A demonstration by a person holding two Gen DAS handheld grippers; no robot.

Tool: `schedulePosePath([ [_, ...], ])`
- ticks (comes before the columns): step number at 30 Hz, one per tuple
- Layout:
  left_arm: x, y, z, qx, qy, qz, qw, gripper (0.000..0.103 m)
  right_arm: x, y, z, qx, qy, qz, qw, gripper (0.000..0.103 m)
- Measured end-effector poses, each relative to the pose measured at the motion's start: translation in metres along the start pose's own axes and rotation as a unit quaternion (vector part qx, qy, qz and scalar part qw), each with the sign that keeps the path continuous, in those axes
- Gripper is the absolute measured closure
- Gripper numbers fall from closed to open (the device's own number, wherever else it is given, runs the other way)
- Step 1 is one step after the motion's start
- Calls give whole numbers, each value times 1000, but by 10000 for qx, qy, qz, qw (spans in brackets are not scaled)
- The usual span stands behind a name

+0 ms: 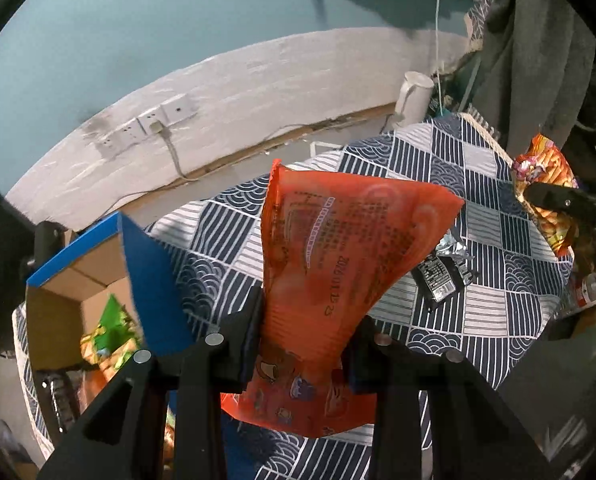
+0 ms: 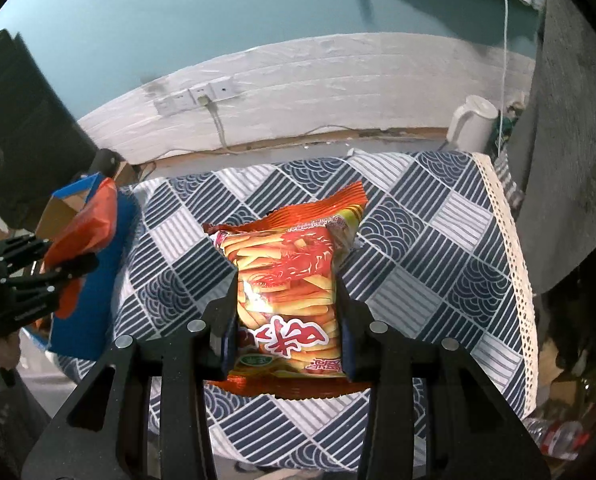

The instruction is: Organize snacks

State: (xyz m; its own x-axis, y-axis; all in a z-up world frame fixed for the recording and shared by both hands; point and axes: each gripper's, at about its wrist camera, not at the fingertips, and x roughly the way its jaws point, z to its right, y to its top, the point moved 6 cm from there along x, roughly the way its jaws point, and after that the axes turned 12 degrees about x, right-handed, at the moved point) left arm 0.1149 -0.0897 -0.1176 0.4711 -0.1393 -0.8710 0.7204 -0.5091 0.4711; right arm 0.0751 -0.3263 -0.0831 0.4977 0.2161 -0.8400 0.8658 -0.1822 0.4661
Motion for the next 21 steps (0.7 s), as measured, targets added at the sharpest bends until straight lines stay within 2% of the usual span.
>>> schedulePosePath([
  [9,-23,-21,-10,-171,-30,198,9997,69,-13,-3,-26,-229,-3,100,9997,65],
  [16,-35,-37,-29,-224,249,231,9992,68,-16,-2,-52,-432,40,137,9990,65],
  [21,-43,-47,-46,-399,265,267,9985,68,-12,-2,-74,-577,92,125,9982,65],
])
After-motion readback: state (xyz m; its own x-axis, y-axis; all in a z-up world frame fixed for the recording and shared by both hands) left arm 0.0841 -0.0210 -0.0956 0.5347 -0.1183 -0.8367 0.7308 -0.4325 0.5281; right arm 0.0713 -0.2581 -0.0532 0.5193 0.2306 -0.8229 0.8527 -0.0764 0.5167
